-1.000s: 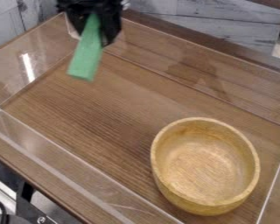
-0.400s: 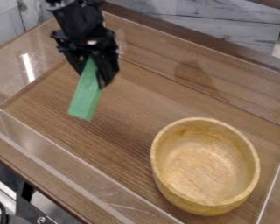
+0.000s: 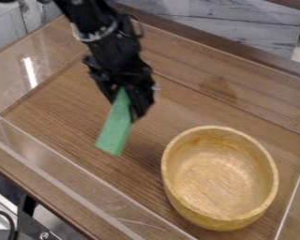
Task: Remove the green block from inside the brown bowl and put it on the table
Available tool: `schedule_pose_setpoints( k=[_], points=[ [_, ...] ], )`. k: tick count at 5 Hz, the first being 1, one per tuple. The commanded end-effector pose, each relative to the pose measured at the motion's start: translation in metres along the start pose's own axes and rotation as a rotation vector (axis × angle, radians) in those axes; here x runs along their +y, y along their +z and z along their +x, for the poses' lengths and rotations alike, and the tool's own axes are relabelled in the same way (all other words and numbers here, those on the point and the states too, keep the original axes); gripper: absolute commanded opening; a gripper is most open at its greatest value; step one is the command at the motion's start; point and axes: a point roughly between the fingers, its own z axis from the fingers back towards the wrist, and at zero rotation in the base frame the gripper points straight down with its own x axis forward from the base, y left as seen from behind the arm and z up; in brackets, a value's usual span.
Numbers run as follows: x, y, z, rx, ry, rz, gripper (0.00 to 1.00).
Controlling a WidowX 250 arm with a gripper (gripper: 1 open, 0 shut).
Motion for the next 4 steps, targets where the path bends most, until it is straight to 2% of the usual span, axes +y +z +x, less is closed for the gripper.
schedule_pose_setpoints(
  k=[1, 4],
  points=[
    [-0.0132, 0.0069, 0.0104, -0.065, -0.032, 0.017, 0.00],
    [-0.0178, 0.0092, 0.0107, -0.091, -0.027, 0.021, 0.00]
  ],
)
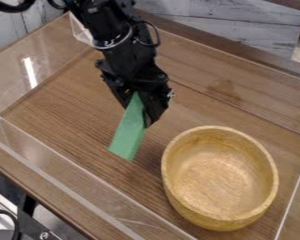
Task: Remove the green block from inside the brown bowl and put it on the table
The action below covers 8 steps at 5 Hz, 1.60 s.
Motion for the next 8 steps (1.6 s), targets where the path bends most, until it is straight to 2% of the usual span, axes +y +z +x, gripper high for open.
schedule_pose_setpoints(
  k=[1, 8],
  points=[
    [-0.003, 0.011, 0.008, -0.058, -0.014, 0.012, 0.00],
    [0.016, -0.008, 0.008, -0.033, 0.013, -0.003, 0.00]
  ],
)
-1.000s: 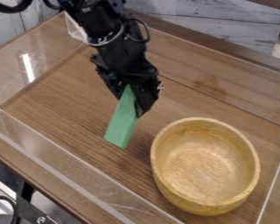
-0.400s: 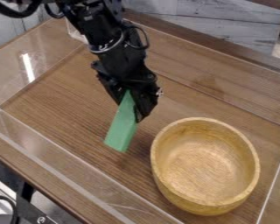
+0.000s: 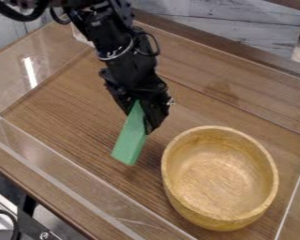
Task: Remove the green block from inside the brown bowl and put it on the table
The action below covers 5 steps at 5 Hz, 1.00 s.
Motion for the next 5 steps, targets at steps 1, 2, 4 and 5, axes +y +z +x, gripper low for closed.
schedule_pose_setpoints(
  k=[1, 2, 4, 5],
  points=[
    [0.0040, 0.0071, 0.0095, -0.037, 0.002, 0.009, 0.00],
    [0.0057, 0.0062, 0.0098, -0.032, 0.006, 0.005, 0.00],
    [0.0090, 0.0044, 0.0107, -0.019, 0.016, -0.004, 0.00],
    [0.0106, 0.0037, 0.0111, -0.012, 0.021, -0.008, 0.00]
  ],
)
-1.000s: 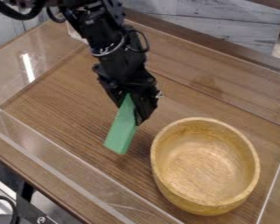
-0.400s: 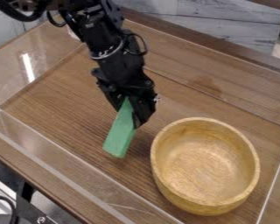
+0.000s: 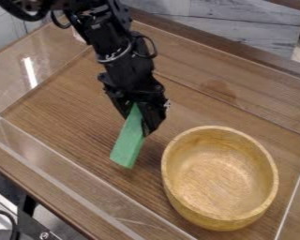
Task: Remove the green block from inside the brown bowl and put it on the table
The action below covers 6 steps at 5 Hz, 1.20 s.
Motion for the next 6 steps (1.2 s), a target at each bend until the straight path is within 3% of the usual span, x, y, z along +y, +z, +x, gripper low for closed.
schedule_pose_setpoints(
  k=[1, 6],
  points=[
    [0.0042, 0.0100, 0.0135, -0.044, -0.004, 0.012, 0.00],
    [0.0102, 0.0086, 0.0149, -0.007, 0.025, -0.009, 0.00]
  ],
)
